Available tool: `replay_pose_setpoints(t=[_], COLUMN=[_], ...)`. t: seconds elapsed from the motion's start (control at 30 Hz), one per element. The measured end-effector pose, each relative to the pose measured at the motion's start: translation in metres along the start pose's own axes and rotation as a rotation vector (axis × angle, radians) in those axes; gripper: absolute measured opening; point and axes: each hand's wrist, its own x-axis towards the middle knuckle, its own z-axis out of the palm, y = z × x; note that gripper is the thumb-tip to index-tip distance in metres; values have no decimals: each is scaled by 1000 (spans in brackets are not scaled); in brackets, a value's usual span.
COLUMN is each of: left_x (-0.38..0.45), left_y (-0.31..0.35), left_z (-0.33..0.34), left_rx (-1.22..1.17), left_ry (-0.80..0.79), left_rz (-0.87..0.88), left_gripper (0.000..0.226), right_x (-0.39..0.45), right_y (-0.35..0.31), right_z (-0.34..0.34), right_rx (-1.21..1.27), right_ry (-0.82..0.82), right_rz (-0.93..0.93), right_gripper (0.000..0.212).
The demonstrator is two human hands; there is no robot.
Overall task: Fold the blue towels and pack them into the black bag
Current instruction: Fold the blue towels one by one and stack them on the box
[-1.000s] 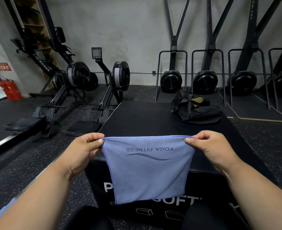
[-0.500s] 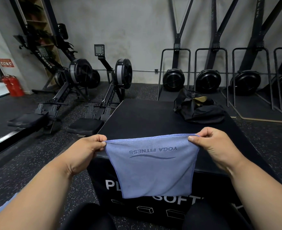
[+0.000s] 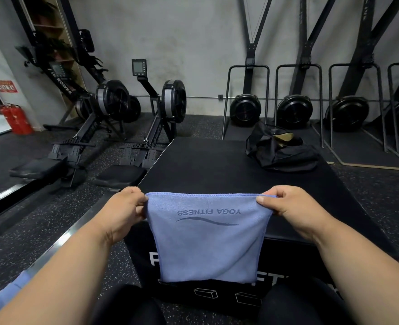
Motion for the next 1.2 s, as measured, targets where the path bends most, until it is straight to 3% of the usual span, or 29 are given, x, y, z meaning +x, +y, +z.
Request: replay_pose_setpoints(t=[0.37, 0.53, 0.7, 0.93, 1.2], left_x=[-5, -21, -44, -67, -75], left_y=[4, 19, 22, 6, 5], left_z=[5, 37, 82, 111, 110], left_rx=[-51, -133, -199, -140, -84], left_ry=[130, 96, 13, -145, -98], left_rz=[31, 49, 99, 195, 307], left_gripper=[36, 39, 22, 30, 30], right_x=[-9, -13, -22, -36, -44], right_y=[-14, -32, -50, -55, -55], right_z=[9, 27, 56, 85, 94], right_rx=[57, 172, 149, 122, 286], right_ry=[0, -63, -79, -110, -104], right_rz=[-53, 6, 15, 56, 112], right_gripper=[31, 40, 31, 27, 23])
